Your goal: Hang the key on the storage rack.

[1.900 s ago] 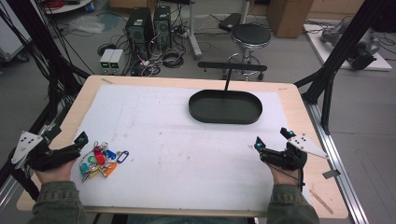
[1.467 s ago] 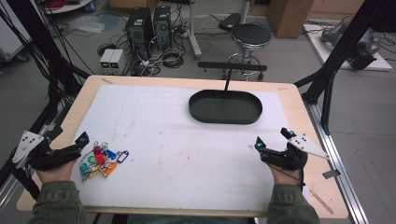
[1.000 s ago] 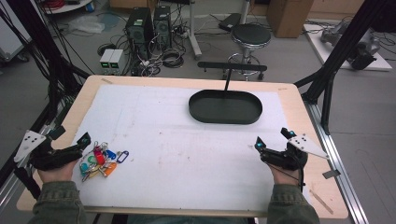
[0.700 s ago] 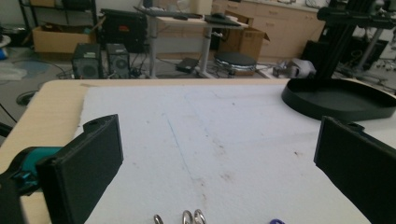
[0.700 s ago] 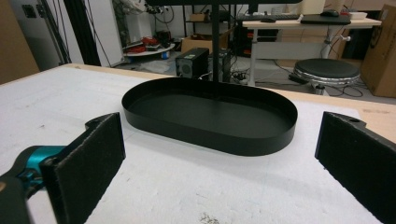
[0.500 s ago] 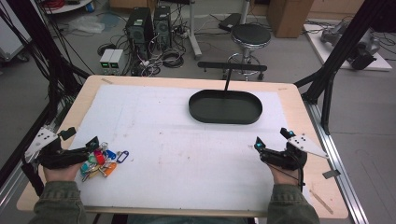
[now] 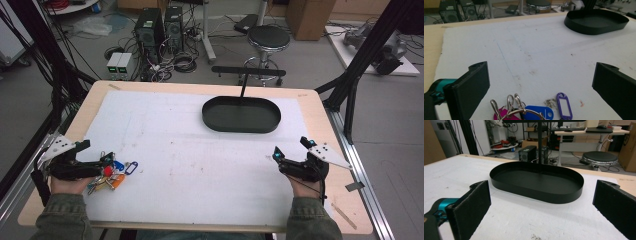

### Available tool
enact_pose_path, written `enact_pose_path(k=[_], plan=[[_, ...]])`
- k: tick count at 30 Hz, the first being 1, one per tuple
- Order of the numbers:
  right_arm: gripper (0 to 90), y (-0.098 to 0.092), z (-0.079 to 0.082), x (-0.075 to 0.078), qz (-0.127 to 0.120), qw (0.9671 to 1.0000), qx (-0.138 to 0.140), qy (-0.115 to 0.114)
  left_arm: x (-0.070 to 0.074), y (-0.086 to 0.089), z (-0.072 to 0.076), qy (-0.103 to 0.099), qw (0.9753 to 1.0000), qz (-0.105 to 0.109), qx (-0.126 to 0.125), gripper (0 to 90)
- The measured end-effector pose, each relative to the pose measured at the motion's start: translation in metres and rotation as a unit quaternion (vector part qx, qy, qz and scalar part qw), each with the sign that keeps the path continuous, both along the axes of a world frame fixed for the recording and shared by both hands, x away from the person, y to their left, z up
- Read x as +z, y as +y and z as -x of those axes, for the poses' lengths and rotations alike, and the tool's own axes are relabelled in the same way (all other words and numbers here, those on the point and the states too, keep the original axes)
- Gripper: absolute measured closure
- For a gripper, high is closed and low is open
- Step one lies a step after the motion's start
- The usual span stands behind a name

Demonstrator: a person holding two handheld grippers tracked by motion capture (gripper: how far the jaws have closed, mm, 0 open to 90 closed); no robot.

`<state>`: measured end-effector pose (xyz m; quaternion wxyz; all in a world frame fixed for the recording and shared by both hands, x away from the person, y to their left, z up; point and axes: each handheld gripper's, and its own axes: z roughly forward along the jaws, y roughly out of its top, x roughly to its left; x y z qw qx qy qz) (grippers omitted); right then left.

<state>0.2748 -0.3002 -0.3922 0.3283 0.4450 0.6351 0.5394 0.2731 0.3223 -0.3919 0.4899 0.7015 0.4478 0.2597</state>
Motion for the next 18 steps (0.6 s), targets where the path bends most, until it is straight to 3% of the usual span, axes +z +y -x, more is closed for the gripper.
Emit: enact_pose_path(k=[6, 12, 18], plan=[[0.4, 0.000, 0.000, 0.000, 0.001, 1.0000, -0.001, -0.003, -0.001, -0.008, -0.003, 0.033, 0.9992, -0.012, -0.019, 1.7], [0.5, 0.000, 0.000, 0.000, 0.002, 1.0000, -0.002, -0.001, -0.005, -0.014, -0.007, 0.066, 0.9967, -0.029, -0.037, 1.7], [0.4, 0.000, 0.000, 0.000, 0.001, 1.0000, -0.001, -0.001, -0.010, -0.018, -0.012, 0.112, 0.9915, -0.045, -0.049, 1.7]])
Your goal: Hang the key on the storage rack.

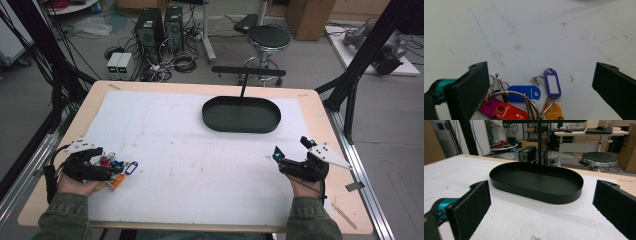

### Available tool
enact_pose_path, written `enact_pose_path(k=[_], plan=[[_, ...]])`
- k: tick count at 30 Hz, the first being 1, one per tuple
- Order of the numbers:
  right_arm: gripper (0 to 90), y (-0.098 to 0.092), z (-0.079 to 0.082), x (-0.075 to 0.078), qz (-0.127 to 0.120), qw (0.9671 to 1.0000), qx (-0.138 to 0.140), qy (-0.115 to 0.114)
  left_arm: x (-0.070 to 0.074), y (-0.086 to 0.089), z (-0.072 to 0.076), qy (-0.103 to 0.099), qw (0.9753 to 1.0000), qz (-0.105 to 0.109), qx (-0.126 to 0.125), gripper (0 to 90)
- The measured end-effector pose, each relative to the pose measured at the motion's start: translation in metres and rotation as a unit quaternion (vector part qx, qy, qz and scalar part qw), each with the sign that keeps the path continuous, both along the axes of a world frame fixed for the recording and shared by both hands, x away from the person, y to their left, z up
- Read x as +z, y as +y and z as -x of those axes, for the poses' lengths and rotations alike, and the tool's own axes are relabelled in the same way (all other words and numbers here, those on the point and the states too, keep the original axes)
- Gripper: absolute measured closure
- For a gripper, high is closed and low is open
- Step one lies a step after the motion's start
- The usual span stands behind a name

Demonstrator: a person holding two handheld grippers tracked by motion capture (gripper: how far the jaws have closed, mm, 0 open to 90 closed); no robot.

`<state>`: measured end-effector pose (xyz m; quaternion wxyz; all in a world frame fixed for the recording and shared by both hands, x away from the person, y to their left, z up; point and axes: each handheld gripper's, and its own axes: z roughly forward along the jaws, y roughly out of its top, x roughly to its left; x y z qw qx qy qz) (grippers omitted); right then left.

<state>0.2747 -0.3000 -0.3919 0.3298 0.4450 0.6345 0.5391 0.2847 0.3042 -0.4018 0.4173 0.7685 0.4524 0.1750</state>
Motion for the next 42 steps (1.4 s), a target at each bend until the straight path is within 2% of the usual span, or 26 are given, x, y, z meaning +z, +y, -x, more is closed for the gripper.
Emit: enact_pose_path(k=[5, 8, 14, 16, 19, 25, 26, 27, 28, 31, 33, 38, 39, 40, 41, 42], plan=[[0.4, 0.000, 0.000, 0.000, 0.001, 1.0000, 0.001, 0.001, -0.004, -0.002, -0.004, 0.048, 0.9988, -0.013, -0.005, 1.7], [0.4, 0.000, 0.000, 0.000, 0.000, 1.0000, -0.001, -0.002, -0.007, -0.005, -0.006, 0.081, 0.9965, -0.021, -0.004, 1.7], [0.4, -0.001, 0.000, 0.000, 0.000, 1.0000, -0.001, -0.001, -0.012, -0.005, -0.009, 0.124, 0.9919, -0.026, -0.007, 1.7], [0.4, -0.001, -0.001, 0.000, 0.002, 1.0000, -0.001, -0.004, -0.014, -0.004, -0.010, 0.141, 0.9896, -0.026, -0.009, 1.8], [0.4, -0.001, 0.000, 0.000, 0.002, 1.0000, 0.000, -0.002, -0.015, -0.003, -0.010, 0.157, 0.9871, -0.028, -0.015, 2.8], [0.4, -0.001, -0.001, 0.000, 0.001, 1.0000, 0.000, -0.003, -0.014, -0.002, -0.010, 0.177, 0.9836, -0.025, -0.027, 8.0], [0.5, -0.001, -0.001, 0.000, 0.003, 1.0000, 0.000, -0.003, -0.014, -0.002, -0.010, 0.179, 0.9831, -0.025, -0.028, 11.6], [0.5, -0.001, -0.001, 0.000, 0.003, 1.0000, 0.000, -0.003, -0.013, -0.002, -0.010, 0.185, 0.9819, -0.027, -0.032, 11.6], [0.5, -0.001, -0.001, 0.000, 0.002, 1.0000, 0.000, -0.003, -0.013, -0.003, -0.010, 0.192, 0.9803, -0.035, -0.034, 16.9], [0.4, -0.001, -0.001, 0.000, 0.002, 1.0000, 0.000, -0.003, -0.016, -0.006, -0.010, 0.214, 0.9740, -0.061, -0.042, 22.9], [0.4, -0.001, -0.001, 0.000, 0.003, 1.0000, -0.001, -0.003, -0.016, -0.006, -0.010, 0.214, 0.9735, -0.070, -0.042, 24.5], [0.5, -0.001, -0.001, 0.000, 0.002, 1.0000, -0.001, -0.002, -0.015, -0.003, -0.010, 0.209, 0.9752, -0.066, -0.032, 32.7], [0.5, -0.001, -0.001, 0.000, 0.004, 1.0000, -0.001, -0.003, -0.015, -0.002, -0.009, 0.208, 0.9755, -0.065, -0.029, 38.0], [0.5, -0.001, -0.001, 0.000, 0.004, 1.0000, -0.001, -0.003, -0.015, -0.001, -0.009, 0.206, 0.9761, -0.065, -0.026, 38.0], [0.4, -0.001, -0.001, 0.000, 0.004, 1.0000, -0.001, -0.001, -0.015, 0.000, -0.009, 0.204, 0.9765, -0.064, -0.023, 42.3], [0.4, -0.001, -0.001, 0.000, 0.004, 1.0000, -0.001, -0.001, -0.015, 0.001, -0.009, 0.202, 0.9769, -0.066, -0.023, 50.0]])
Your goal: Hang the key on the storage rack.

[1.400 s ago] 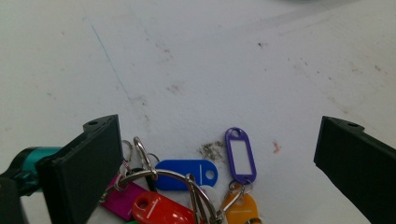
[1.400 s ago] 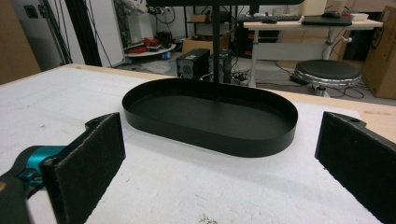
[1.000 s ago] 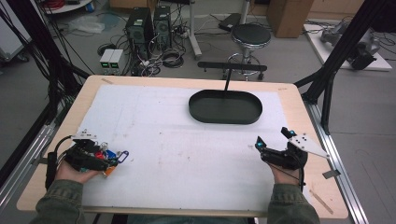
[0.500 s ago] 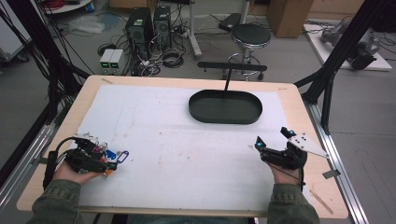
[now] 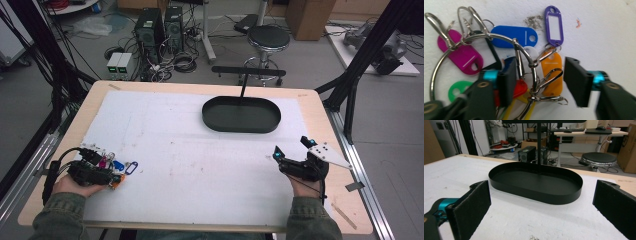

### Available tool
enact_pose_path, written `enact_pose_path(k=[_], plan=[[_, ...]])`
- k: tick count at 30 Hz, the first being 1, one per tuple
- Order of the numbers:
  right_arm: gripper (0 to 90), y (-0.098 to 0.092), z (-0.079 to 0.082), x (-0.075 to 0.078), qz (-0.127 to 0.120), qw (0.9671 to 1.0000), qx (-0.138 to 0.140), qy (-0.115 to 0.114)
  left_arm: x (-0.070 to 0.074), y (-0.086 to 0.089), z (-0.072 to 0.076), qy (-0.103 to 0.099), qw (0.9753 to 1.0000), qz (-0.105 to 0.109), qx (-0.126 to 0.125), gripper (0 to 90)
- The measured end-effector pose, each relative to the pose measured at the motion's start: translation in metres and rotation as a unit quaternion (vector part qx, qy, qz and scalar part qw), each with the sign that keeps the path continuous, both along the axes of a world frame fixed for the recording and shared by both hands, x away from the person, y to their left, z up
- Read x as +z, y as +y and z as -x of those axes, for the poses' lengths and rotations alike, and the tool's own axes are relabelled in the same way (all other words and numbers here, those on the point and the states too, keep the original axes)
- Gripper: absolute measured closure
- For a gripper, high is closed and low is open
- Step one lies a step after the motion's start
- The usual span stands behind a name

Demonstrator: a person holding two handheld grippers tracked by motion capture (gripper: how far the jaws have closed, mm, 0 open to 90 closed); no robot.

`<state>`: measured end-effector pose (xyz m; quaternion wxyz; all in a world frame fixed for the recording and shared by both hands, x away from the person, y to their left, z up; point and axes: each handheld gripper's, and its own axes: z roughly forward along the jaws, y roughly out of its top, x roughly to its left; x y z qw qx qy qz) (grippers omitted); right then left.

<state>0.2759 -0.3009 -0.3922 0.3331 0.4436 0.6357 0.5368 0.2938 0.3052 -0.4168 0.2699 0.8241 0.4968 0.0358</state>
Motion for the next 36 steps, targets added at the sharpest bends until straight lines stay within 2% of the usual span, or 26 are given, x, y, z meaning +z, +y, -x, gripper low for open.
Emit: enact_pose_path(k=[6, 7, 8, 11, 16, 21, 32, 36], plan=[[0.5, 0.000, 0.000, 0.000, 0.000, 1.0000, 0.001, 0.000, 0.000, 0.000, 0.001, -0.009, 0.9999, -0.012, 0.004, 54.4], [0.5, 0.000, 0.000, 0.000, -0.001, 1.0000, 0.001, 0.000, 0.000, 0.001, 0.001, -0.015, 0.9997, -0.019, 0.008, 60.3], [0.5, 0.000, -0.001, 0.000, 0.000, 1.0000, 0.001, 0.000, 0.000, 0.003, 0.000, -0.006, 0.9999, -0.011, 0.004, 71.7], [0.5, 0.000, -0.001, 0.000, 0.000, 1.0000, 0.001, 0.000, 0.000, 0.003, 0.000, -0.006, 0.9999, -0.009, 0.002, 71.8], [0.5, 0.000, -0.001, 0.000, -0.001, 1.0000, 0.000, 0.001, 0.001, 0.005, -0.003, 0.012, 0.9999, 0.004, 0.000, 72.0], [0.5, 0.000, -0.001, 0.000, 0.000, 1.0000, 0.001, -0.001, 0.002, 0.006, -0.004, 0.010, 0.9999, 0.006, -0.001, 72.1], [0.5, 0.000, -0.001, 0.000, -0.001, 1.0000, -0.001, 0.000, 0.009, 0.012, -0.004, 0.002, 0.9996, 0.027, 0.012, 72.2], [0.5, 0.000, -0.001, 0.000, -0.001, 1.0000, -0.001, -0.001, 0.013, 0.012, -0.003, -0.005, 0.9996, 0.023, 0.015, 72.1]])
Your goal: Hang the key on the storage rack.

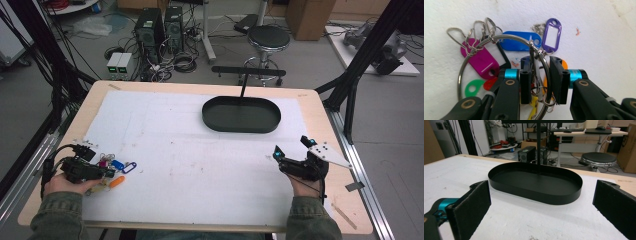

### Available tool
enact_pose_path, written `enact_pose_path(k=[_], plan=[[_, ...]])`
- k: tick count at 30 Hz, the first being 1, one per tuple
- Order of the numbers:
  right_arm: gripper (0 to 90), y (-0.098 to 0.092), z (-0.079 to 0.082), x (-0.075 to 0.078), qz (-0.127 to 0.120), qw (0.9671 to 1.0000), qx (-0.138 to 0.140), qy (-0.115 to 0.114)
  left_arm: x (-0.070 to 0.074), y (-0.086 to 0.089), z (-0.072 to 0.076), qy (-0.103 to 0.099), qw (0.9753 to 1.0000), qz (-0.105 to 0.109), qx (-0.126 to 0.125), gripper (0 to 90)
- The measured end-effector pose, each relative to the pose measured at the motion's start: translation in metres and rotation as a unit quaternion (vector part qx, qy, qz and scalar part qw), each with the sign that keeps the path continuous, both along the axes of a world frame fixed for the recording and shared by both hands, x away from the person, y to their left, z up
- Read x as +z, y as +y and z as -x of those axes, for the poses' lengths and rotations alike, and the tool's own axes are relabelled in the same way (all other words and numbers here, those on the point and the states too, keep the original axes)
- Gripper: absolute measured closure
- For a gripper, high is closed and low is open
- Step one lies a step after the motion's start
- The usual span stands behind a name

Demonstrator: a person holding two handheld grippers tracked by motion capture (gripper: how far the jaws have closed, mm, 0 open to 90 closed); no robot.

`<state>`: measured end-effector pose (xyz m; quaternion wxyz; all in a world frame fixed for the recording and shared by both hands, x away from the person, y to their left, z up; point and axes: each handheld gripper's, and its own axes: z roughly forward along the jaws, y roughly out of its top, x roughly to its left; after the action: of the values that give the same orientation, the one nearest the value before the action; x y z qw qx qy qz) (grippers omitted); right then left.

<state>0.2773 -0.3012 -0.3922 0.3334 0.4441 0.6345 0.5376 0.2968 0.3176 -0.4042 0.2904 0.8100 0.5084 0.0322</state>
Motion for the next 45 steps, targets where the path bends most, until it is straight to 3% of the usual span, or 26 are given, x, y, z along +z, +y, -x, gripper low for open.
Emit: enact_pose_path(k=[1, 6, 18, 28, 42, 45], plan=[[0.5, 0.000, 0.000, 0.000, 0.000, 1.0000, 0.000, -0.002, 0.002, -0.001, 0.000, -0.004, 0.9999, -0.009, -0.004, 72.0], [0.5, -0.001, 0.000, 0.001, 0.000, 1.0000, -0.001, -0.002, 0.012, -0.002, 0.002, -0.023, 0.9997, -0.009, -0.002, 71.7], [0.5, 0.000, 0.000, 0.001, -0.002, 1.0000, 0.005, -0.001, 0.039, -0.004, 0.002, -0.043, 0.9989, -0.011, -0.010, 71.3], [0.5, -0.002, -0.001, 0.001, -0.015, 0.9999, 0.000, -0.005, 0.071, -0.020, -0.009, -0.055, 0.9962, -0.035, -0.058, 71.0], [0.5, -0.002, 0.000, 0.001, -0.017, 0.9998, 0.000, -0.004, 0.107, -0.037, -0.023, -0.073, 0.9929, -0.029, -0.089, 71.4], [0.4, -0.002, 0.000, 0.001, -0.017, 0.9998, 0.001, -0.002, 0.114, -0.042, -0.026, -0.077, 0.9915, -0.036, -0.098, 71.4]])
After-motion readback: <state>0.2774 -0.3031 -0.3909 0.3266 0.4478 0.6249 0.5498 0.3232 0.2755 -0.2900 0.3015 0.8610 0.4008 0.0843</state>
